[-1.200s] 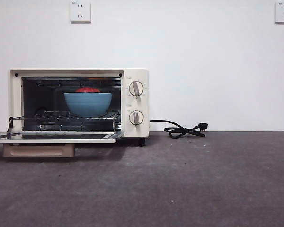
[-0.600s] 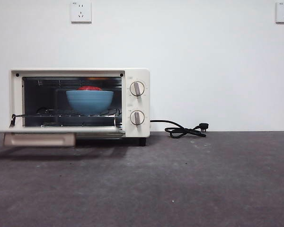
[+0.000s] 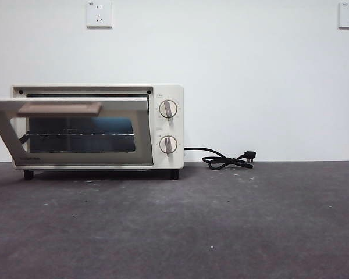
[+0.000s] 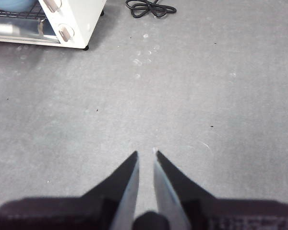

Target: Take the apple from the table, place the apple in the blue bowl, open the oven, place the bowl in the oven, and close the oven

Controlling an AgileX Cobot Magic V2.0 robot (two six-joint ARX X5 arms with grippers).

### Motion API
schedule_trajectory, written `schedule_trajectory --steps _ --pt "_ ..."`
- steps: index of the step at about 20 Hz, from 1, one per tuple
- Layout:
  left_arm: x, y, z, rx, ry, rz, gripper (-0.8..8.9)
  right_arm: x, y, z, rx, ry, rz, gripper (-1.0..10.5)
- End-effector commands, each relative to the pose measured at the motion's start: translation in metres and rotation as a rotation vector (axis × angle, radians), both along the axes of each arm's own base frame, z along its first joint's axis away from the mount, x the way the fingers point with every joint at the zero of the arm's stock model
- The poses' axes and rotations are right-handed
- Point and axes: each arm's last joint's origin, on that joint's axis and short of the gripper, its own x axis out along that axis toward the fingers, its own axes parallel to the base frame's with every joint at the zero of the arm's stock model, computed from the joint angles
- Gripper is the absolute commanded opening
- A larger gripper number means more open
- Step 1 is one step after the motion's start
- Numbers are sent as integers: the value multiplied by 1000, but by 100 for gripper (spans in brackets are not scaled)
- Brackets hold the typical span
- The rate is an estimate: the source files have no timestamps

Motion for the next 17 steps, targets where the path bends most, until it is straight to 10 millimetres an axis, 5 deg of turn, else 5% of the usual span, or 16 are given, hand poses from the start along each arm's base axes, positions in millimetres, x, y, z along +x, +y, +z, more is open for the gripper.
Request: schedule_trajectory --steps 1,7,12,17 --pt "8 -5 19 -5 -48 -18 -8 0 0 -2 7 5 -5 56" --pt "26 -20 57 25 -153 -70 -8 0 0 -2 7 4 -5 61" --pt "30 -42 60 -22 -168 -183 -8 0 1 -2 6 5 -5 61" --pt "10 -68 73 44 -184 -322 -8 -1 0 -4 -14 26 -4 62"
